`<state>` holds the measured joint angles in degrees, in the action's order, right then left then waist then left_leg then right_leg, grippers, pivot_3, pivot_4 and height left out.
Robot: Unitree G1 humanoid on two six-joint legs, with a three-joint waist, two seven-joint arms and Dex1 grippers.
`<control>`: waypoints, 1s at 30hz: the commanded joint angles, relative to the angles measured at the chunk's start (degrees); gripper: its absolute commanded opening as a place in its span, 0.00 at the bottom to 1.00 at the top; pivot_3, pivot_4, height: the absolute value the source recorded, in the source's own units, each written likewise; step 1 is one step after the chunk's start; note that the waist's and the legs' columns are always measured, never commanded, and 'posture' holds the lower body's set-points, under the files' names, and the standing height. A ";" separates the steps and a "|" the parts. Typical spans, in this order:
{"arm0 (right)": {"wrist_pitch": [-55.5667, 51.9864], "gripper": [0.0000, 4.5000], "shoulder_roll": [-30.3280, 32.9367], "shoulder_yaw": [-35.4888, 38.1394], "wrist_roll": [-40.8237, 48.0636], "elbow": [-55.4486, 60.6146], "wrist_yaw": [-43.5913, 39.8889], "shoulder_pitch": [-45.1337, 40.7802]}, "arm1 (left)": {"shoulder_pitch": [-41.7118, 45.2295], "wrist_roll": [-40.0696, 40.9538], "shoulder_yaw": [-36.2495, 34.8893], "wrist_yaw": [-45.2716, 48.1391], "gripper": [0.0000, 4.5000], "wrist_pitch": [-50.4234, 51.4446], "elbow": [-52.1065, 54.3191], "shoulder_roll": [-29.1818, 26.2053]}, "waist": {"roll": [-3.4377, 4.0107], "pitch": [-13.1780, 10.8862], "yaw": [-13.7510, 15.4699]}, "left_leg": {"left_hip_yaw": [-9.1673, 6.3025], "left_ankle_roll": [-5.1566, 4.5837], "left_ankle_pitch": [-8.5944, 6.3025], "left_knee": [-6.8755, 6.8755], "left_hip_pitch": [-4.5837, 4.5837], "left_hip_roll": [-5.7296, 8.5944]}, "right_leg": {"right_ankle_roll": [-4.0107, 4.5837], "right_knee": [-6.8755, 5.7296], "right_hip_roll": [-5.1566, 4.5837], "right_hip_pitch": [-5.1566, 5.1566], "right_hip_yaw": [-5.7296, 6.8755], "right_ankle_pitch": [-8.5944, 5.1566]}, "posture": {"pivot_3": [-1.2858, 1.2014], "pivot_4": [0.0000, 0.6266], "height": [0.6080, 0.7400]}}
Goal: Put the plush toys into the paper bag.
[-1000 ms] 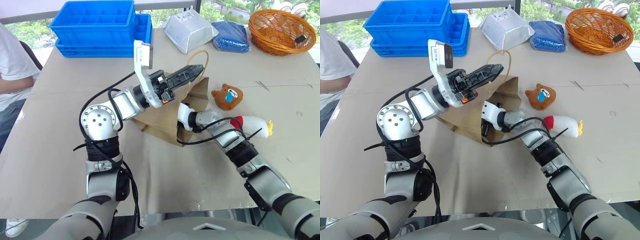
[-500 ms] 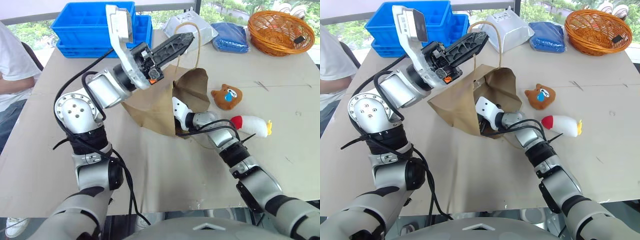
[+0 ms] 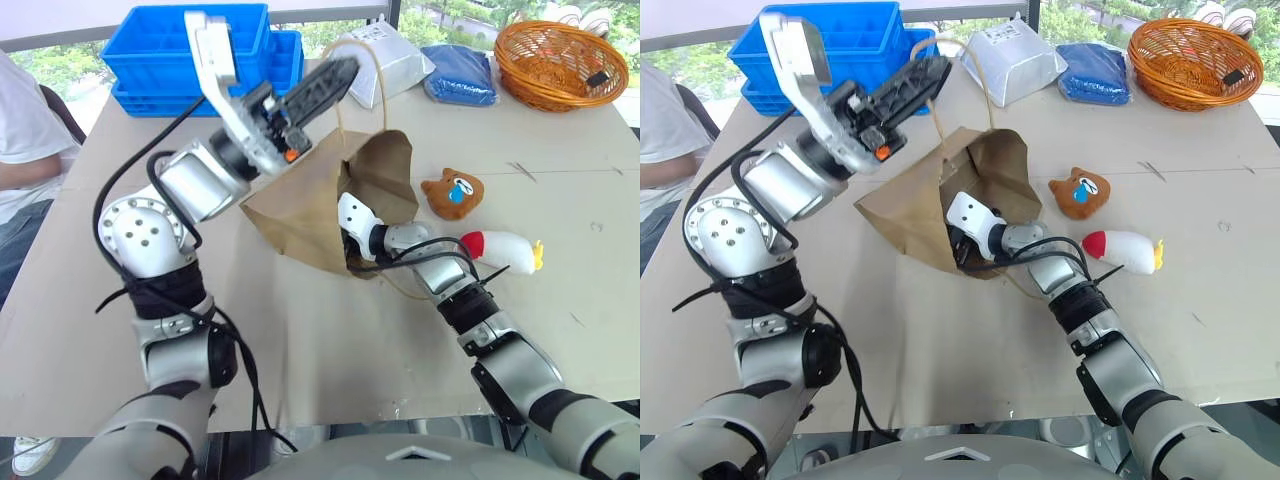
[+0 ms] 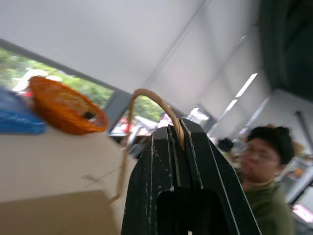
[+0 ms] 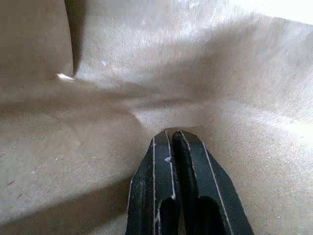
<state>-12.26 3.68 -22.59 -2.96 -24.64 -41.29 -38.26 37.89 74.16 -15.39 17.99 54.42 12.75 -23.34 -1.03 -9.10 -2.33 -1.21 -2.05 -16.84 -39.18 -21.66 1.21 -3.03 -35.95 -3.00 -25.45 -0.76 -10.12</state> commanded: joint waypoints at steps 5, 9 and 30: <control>-8.01 0.00 6.11 -0.02 2.61 21.79 -5.49 5.22 | -5.57 -15.22 4.10 8.09 0.01 -11.39 3.77 -1.62 | 0.01 -0.04 0.94 | -0.26 0.00 0.00 -0.03 -0.28 0.17 | -0.01 0.11 -0.07 -0.10 0.00 0.00 | 0.52 0.24 1.00; -15.90 0.00 8.76 3.56 5.54 31.52 -5.21 6.74 | -6.21 -17.77 5.22 13.11 0.01 -13.18 3.38 -3.06 | 0.02 -0.05 1.14 | -0.26 0.00 0.00 0.01 -0.26 0.14 | -0.01 0.10 -0.05 -0.12 0.04 0.00 | 0.52 0.24 1.00; -40.16 0.99 8.71 32.10 27.23 65.23 13.90 7.70 | -1.62 -32.18 12.92 29.56 0.00 -22.93 -1.25 -4.40 | 0.05 -0.10 1.55 | -0.27 -0.01 0.01 0.00 -0.31 0.13 | -0.01 0.11 -0.04 -0.11 0.09 -0.01 | 0.52 0.24 1.00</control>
<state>-51.61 11.23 7.13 22.57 37.56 -28.24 -30.23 35.22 42.49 -1.60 46.78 33.23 9.91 -27.42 -0.98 -9.20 -0.78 -1.48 -2.07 -16.83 -39.18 -21.98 1.34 -3.05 -35.83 -3.04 -25.56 -0.67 -10.13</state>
